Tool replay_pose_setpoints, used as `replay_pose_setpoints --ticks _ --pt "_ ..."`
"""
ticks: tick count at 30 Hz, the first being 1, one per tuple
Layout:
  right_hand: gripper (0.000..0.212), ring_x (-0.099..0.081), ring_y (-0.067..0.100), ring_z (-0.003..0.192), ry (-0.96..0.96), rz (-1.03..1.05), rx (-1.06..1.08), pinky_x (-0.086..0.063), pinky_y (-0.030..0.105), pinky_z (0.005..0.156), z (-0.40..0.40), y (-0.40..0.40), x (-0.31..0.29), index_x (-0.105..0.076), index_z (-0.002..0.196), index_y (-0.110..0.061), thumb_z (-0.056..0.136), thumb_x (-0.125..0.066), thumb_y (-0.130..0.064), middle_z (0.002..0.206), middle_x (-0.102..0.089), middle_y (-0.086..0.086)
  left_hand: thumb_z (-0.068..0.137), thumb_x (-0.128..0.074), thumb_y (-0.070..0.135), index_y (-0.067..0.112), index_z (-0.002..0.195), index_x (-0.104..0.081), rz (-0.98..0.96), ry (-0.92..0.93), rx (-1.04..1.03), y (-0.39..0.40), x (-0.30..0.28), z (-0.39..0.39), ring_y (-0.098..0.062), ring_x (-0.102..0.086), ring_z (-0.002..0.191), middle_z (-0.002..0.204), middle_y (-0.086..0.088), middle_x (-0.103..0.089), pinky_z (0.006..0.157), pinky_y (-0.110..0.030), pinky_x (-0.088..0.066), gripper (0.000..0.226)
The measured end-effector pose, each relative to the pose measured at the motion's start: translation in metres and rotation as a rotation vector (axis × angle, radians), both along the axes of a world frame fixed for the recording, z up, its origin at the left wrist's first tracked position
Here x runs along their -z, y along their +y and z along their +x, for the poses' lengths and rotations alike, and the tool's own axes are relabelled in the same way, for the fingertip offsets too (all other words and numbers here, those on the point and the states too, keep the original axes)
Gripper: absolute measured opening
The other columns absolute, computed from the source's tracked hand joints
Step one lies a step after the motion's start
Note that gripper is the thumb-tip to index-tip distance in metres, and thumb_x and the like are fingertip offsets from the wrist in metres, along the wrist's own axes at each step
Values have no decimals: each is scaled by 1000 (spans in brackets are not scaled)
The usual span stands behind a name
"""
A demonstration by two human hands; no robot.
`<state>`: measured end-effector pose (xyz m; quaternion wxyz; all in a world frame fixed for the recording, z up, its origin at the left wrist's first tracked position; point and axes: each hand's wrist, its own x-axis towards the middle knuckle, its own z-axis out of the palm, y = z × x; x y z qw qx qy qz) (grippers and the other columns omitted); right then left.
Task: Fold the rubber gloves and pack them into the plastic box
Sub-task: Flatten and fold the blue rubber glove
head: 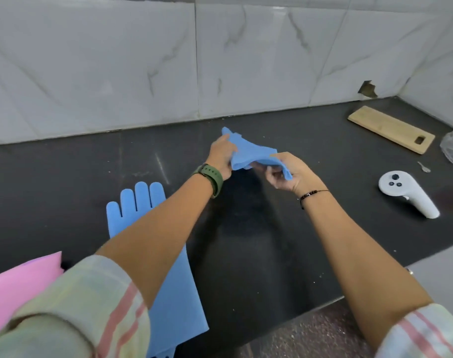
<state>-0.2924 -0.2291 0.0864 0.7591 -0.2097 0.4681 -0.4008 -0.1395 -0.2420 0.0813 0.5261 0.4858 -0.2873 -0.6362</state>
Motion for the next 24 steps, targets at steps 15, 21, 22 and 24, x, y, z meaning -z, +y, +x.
replay_pose_setpoints --ticks 15,21,22,24 --pt "67 -69 27 93 -135 -454 -591 -59 36 67 137 107 -29 -53 121 -12 64 -38 19 110 -69 11 80 -37 -20 11 135 -43 -169 10 -356 184 -27 143 -19 -64 82 109 -6 -62 64 -27 -60 63" --pt "76 -65 30 107 10 -230 -785 -55 46 81 121 184 42 -50 128 -30 69 -44 17 121 -66 7 79 -40 -16 24 136 -43 94 -60 -271 270 61 139 -18 -65 103 118 8 -63 74 -29 -55 70" --pt "71 -66 27 105 102 -233 -778 -56 45 81 118 187 47 -49 126 -31 71 -48 14 118 -68 3 80 -41 -14 27 134 -44 101 -79 -260 274 67 139 -18 -63 107 121 9 -61 77 -29 -54 68" --pt "51 -69 18 98 281 -306 -794 -58 39 75 112 185 50 -53 120 -32 81 -56 -1 112 -71 -5 82 -43 -11 33 124 -50 102 -139 -273 275 71 140 -16 -63 108 122 10 -60 79 -30 -54 61"
